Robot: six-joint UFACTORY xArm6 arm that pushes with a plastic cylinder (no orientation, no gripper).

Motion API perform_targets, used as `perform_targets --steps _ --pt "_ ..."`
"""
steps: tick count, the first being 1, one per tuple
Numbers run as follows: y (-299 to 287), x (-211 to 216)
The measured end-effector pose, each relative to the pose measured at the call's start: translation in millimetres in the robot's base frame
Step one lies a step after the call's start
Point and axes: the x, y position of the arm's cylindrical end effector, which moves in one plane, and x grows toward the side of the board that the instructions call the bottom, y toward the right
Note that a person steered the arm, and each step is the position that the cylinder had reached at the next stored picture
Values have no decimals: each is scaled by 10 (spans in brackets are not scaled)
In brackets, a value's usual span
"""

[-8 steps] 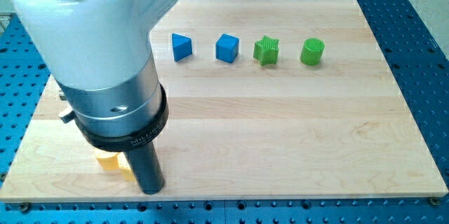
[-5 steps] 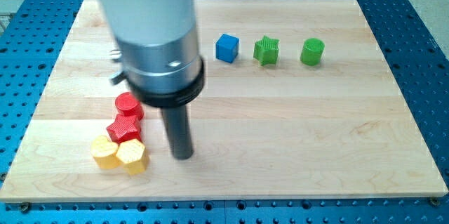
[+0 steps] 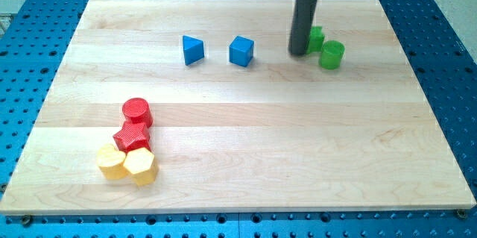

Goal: Push the green star towards the top right side of the board

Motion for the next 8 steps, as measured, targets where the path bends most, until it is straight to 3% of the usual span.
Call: perform_targets --steps 1,2,3,5,7,8 --pt "395 -378" --pt "109 -78" --pt "648 23" --pt "883 -283" --pt "1417 664" --pt "1173 1097"
